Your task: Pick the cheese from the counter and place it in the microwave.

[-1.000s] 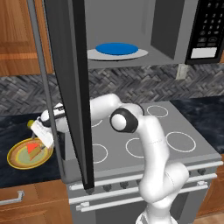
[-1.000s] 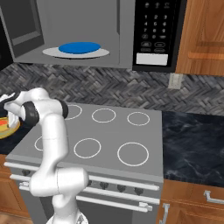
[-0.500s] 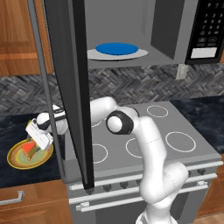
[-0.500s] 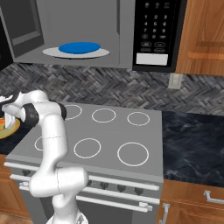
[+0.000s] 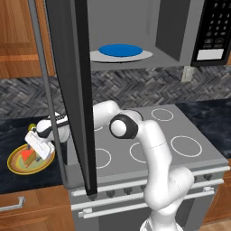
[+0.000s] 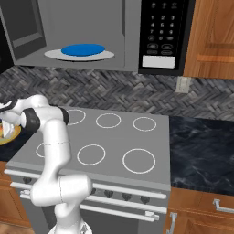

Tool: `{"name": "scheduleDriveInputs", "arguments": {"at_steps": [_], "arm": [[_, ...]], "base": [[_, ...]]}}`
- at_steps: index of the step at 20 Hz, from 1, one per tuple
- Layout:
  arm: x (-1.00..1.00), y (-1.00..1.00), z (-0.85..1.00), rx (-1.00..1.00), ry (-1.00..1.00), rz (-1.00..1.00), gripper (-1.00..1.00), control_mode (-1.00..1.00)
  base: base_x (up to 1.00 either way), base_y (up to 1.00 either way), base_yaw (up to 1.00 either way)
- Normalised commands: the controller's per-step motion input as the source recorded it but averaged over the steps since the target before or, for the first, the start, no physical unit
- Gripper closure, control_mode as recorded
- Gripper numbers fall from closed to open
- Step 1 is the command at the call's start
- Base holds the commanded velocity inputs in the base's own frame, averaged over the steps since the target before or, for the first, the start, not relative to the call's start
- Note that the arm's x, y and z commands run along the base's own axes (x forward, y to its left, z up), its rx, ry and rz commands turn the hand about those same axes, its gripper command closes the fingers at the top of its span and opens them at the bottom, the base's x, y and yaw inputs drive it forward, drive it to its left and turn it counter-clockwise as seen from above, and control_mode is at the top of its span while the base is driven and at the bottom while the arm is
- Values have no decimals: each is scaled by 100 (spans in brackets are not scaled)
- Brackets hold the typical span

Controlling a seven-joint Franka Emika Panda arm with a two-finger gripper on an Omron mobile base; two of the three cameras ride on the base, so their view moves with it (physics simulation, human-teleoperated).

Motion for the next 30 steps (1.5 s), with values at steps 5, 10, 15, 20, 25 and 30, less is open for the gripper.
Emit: {"name": "scheduleDriveInputs", "arguments": {"at_steps": [5, 10, 15, 20, 25, 30], "arm": [[-1, 3, -3, 0, 0, 1, 100, -100], [0, 0, -1, 3, 0, 0, 100, -100], [-1, 0, 0, 7, 0, 0, 100, -100], [-24, -10, 0, 13, 0, 0, 100, -100], [-39, -44, 3, 13, 0, -1, 100, -100], [-35, -69, 7, 7, 0, -12, 100, -100]], "base": [[0, 0, 0], [0, 0, 0], [0, 0, 0], [0, 0, 0], [0, 0, 0], [0, 0, 0]]}}
